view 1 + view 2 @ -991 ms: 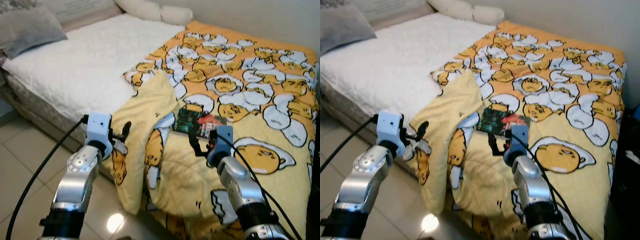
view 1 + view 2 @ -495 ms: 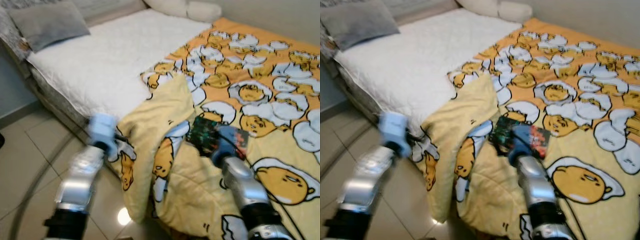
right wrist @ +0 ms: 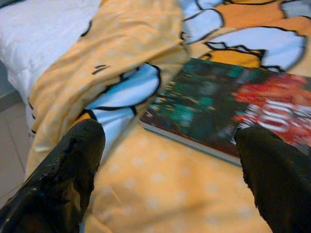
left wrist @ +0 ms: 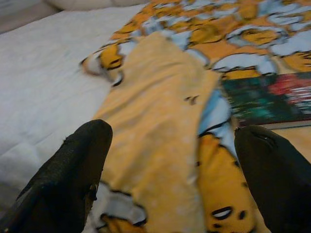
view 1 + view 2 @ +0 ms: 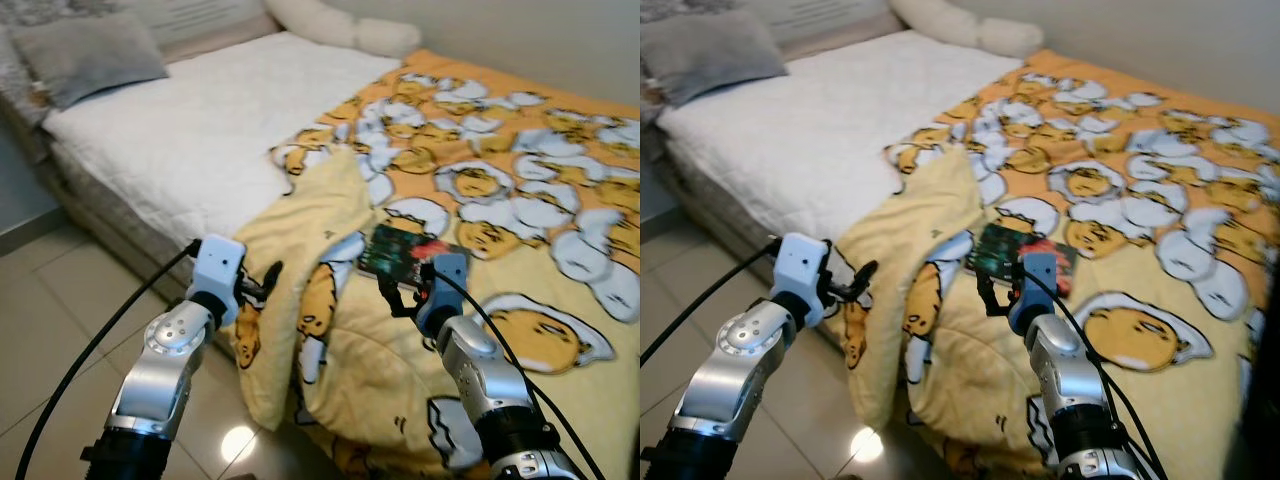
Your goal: Clean up the room
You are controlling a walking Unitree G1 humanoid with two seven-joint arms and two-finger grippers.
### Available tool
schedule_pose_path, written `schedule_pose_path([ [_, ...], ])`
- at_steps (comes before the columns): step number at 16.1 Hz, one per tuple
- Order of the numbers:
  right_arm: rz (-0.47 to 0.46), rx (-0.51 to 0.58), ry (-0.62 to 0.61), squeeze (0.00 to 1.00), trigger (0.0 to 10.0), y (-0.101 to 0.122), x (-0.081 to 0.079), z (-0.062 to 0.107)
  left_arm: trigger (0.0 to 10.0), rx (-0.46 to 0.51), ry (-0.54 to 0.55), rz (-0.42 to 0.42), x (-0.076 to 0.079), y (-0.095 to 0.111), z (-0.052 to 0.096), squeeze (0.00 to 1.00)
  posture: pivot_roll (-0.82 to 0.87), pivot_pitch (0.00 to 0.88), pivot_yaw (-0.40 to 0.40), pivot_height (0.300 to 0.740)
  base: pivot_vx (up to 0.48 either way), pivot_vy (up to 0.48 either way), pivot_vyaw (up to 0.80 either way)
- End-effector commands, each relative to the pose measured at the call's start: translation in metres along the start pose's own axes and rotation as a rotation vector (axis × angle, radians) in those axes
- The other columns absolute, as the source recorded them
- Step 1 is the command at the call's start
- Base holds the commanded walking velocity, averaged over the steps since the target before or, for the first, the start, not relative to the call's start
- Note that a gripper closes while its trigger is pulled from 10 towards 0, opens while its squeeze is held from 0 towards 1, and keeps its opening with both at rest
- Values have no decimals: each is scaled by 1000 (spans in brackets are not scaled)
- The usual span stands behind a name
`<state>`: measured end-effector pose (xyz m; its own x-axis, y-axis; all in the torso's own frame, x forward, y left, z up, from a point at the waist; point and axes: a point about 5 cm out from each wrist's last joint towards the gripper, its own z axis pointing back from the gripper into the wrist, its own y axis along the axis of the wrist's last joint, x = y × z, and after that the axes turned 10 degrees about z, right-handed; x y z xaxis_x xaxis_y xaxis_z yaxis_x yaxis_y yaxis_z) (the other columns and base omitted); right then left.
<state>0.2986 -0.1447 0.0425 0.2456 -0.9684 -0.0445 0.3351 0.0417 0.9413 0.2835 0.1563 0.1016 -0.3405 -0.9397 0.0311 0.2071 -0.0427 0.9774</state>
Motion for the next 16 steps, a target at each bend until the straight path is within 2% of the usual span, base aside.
schedule_pose_path([
  [1,-13,9,-17,0,10000,2,4,2,10000,-4,-21,-19,3,2,1,694,-49,0,-10,740,0,0,0],
  [4,-22,-12,-30,0,10000,2,6,0,10000,-9,-45,-39,4,3,2,690,-48,0,-14,740,0,0,0],
  [6,-58,-25,-60,0,10000,2,7,-2,10000,-12,-57,-48,4,3,4,690,-46,0,-18,740,0,0,0],
  [9,-44,-26,-56,0,10000,3,8,-2,10000,-17,-55,-45,5,2,6,690,-43,0,-27,740,0,0,0],
  [11,-51,-31,-44,0,10000,2,6,-2,10000,-25,-33,-51,5,-2,8,627,-45,0,-30,740,0,0,0],
  [13,-113,-29,-37,0,10000,3,4,-3,10000,-22,-43,-41,8,-2,9,624,-44,0,-37,740,0,0,0],
  [14,-225,-19,-15,698,10000,7,3,-6,10000,-16,-79,-27,11,0,9,631,-37,0,-49,740,0,0,0],
  [15,-335,-17,0,1000,10000,10,4,-9,10000,-17,-149,-14,17,2,10,631,-31,0,-58,740,0,0,0],
  [16,-467,-28,-6,1000,10000,12,7,-15,10000,-20,-258,-51,24,5,11,635,-23,0,-64,740,0,0,0],
])
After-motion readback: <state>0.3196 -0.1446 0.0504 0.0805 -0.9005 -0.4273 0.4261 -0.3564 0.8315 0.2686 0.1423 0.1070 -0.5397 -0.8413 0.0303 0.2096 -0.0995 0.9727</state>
